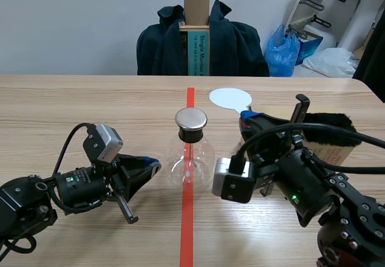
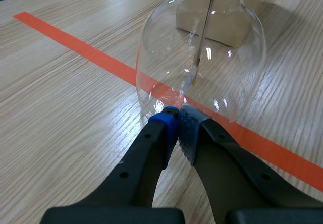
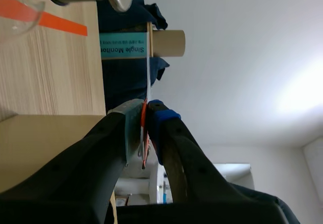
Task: Do the electroscope experiment.
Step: 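Move the plate toward and away from the electroscope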
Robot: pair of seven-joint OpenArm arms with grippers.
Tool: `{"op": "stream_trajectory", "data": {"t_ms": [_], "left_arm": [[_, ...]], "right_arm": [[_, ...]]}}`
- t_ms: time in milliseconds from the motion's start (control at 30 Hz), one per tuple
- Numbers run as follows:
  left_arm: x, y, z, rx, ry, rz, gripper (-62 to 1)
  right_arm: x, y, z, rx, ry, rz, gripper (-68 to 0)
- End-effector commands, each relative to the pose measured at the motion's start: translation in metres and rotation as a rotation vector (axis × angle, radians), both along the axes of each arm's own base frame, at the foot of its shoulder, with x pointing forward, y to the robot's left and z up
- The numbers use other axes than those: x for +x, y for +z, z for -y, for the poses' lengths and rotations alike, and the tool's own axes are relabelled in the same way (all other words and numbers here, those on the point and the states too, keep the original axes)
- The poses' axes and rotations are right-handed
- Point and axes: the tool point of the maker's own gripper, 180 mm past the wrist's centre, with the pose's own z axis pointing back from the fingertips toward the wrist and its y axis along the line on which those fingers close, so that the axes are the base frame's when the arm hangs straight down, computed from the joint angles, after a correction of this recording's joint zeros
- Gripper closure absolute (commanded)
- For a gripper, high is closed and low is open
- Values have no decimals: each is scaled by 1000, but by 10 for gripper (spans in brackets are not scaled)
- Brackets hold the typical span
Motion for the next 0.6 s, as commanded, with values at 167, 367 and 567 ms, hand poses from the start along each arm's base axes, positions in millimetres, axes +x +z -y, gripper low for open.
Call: {"op": "stream_trajectory", "data": {"t_ms": [167,367,567], "left_arm": [[7,12,4,-28,5,36,-30],[6,11,5,-21,-2,38,-30],[5,10,5,-15,-7,39,-30]], "right_arm": [[2,15,7,4,-12,58,-8],[-1,13,6,5,-5,52,-8],[-8,14,-5,6,68,56,-8]]}}
